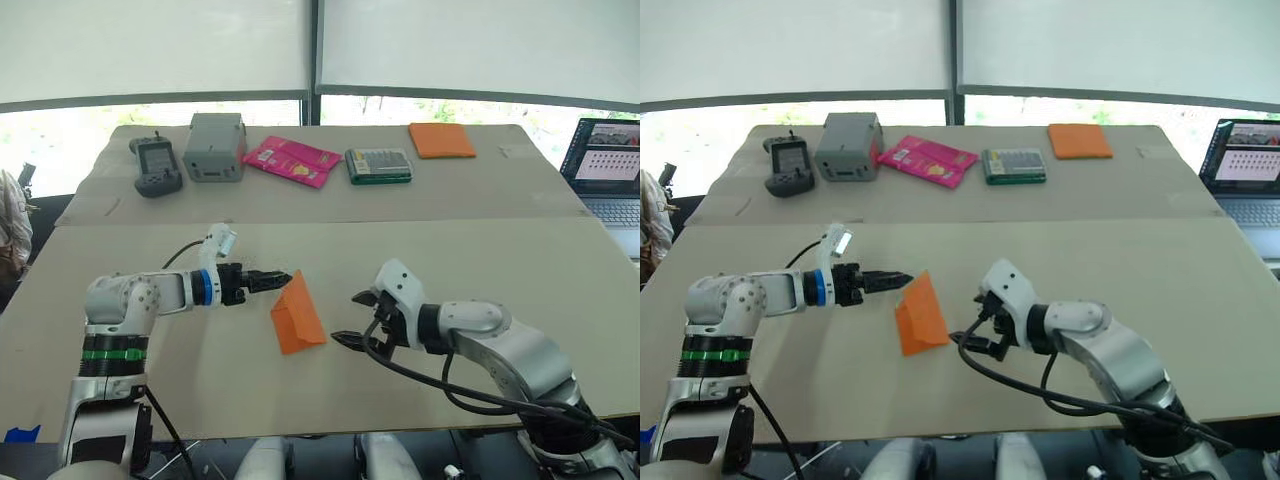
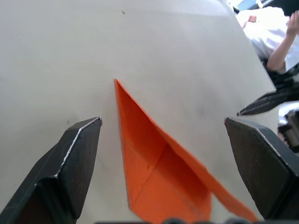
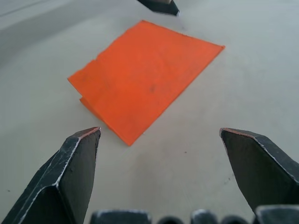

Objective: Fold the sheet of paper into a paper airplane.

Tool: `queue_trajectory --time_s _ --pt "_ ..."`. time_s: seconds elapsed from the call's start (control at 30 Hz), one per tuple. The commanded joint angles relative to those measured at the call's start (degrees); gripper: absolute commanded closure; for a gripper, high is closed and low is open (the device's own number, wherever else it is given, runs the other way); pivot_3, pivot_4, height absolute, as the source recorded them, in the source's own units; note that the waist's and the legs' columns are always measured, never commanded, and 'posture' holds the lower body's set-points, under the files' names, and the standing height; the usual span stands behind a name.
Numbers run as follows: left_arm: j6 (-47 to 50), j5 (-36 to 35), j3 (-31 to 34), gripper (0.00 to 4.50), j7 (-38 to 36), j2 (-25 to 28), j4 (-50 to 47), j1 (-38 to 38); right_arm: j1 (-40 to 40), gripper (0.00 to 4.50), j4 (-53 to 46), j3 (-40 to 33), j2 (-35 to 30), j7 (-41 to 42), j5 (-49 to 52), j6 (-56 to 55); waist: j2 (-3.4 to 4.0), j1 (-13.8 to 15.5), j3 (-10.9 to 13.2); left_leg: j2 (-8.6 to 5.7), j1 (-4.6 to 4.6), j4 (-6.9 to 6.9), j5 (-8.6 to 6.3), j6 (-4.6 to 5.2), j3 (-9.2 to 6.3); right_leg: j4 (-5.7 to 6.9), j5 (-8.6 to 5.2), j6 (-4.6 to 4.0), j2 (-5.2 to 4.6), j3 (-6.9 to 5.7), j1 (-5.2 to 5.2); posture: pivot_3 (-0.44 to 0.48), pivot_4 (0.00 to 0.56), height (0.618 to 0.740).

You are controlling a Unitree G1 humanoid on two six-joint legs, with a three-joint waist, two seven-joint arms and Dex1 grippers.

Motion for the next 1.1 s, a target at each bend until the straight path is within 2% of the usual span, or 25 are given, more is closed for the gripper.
queue_trajectory --time_s 0.03,0.13,0.2,0.37,0.63,0.67,0.9,1.0,1.03,1.1 --pt "9.0 -0.6 1.5 0.01 3.5 1.3 2.4 -5.9 0.2 0.00 -1.9 -0.6 -0.5 -1.5 -0.8 -2.0 -0.04 0.1 0.0 0.00 -0.03 0.00 0.02 -0.03 -0.04 -0.01 0.00 -0.01 0.01 -0.04 -0.01 0.000 0.150 0.740" --pt "16.9 -2.6 0.8 0.01 1.3 1.6 8.0 -10.4 0.1 0.00 -1.5 -0.5 -0.3 -2.5 -1.2 -2.9 -0.03 0.1 0.0 -0.09 0.03 0.00 0.03 -0.04 -0.04 0.03 0.00 0.00 -0.02 0.01 0.04 0.000 0.150 0.740" --pt "18.1 -1.7 -1.5 0.01 0.5 1.9 10.9 -12.4 0.0 0.00 -1.3 -0.3 -0.3 -2.8 -1.4 -3.3 -0.03 0.1 0.0 -0.12 0.06 0.00 0.02 -0.04 -0.03 0.03 0.00 0.00 -0.02 0.01 0.07 0.000 0.150 0.740" --pt "17.3 0.1 -7.9 0.01 -2.1 2.0 16.0 -15.4 -0.2 0.00 -1.1 -0.4 -0.4 -3.4 -1.7 -3.9 -0.04 0.1 0.0 -0.16 0.02 0.00 0.04 -0.06 -0.04 0.02 0.00 -0.01 -0.03 0.02 0.04 0.000 0.150 0.740" --pt "13.2 2.7 -13.4 0.01 -4.1 -1.6 21.2 -17.9 -0.3 0.00 -1.1 -0.9 -0.7 -4.3 -2.2 -4.5 -0.04 0.2 0.0 -0.14 -0.01 0.00 0.04 -0.07 -0.03 0.02 0.01 -0.01 -0.06 0.04 0.02 0.000 0.150 0.740" --pt "13.1 2.7 -13.3 0.58 -4.4 -2.2 22.3 -18.3 -0.3 0.00 -1.1 -1.0 -0.7 -4.4 -2.4 -4.7 -0.04 0.2 0.0 -0.14 -0.02 0.00 0.04 -0.07 -0.03 0.02 0.01 -0.01 -0.07 0.04 0.02 0.000 0.150 0.740" --pt "14.1 3.4 -12.8 2.87 -5.7 -3.2 26.8 -19.5 -0.6 0.00 -0.2 -1.6 -1.4 -4.3 -3.4 -5.7 -0.04 0.1 0.0 -0.18 -0.03 0.01 0.04 -0.06 -0.02 0.03 0.01 -0.01 -0.05 0.05 0.01 0.000 0.150 0.740" --pt "17.5 2.3 -6.4 3.92 -3.0 -4.8 31.4 -20.6 -1.0 0.00 0.3 -1.9 -1.7 -4.0 -3.7 -6.1 -0.04 0.2 0.0 -0.17 -0.03 0.01 0.04 -0.06 -0.02 0.03 0.01 -0.01 -0.06 0.05 0.01 0.000 0.150 0.740" --pt "18.2 0.3 -3.4 4.27 -1.7 -4.9 37.6 -22.6 -1.2 0.00 0.6 -2.0 -1.9 -3.9 -3.7 -6.3 -0.04 0.2 0.0 -0.19 -0.04 0.03 0.04 -0.06 -0.02 0.03 0.01 -0.01 -0.06 0.05 0.01 0.000 0.150 0.740" --pt "18.5 -1.3 0.8 4.45 1.8 -5.4 42.6 -23.7 -1.8 0.00 1.5 -2.7 -2.5 -3.8 -4.1 -7.0 -0.05 0.1 0.0 -0.21 -0.04 0.06 0.04 -0.06 -0.02 0.05 0.00 0.00 -0.05 0.03 0.01 0.000 0.150 0.740"
